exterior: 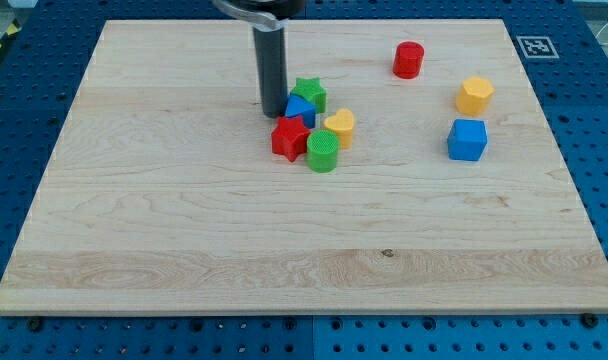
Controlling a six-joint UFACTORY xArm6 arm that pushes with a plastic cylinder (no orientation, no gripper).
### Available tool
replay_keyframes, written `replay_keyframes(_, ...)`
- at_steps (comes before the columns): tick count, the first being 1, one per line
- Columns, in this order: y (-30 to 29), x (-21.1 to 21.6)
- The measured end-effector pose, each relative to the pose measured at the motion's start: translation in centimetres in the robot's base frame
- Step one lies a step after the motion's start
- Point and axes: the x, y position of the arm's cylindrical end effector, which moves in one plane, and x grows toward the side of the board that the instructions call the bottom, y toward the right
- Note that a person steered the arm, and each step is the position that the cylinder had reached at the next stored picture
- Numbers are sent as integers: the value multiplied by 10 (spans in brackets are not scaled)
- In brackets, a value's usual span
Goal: Move the green star closer to the yellow heart and blue triangle
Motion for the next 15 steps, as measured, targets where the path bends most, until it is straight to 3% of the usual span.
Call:
replay_keyframes(2, 16, -4)
replay_keyframes(4, -30, -57)
replay_keyframes(5, -25, -81)
replay_keyframes(8, 65, -72)
replay_keyframes(10, 72, -47)
replay_keyframes(12, 23, -87)
replay_keyframes(13, -13, -85)
replay_keyframes(15, -11, -74)
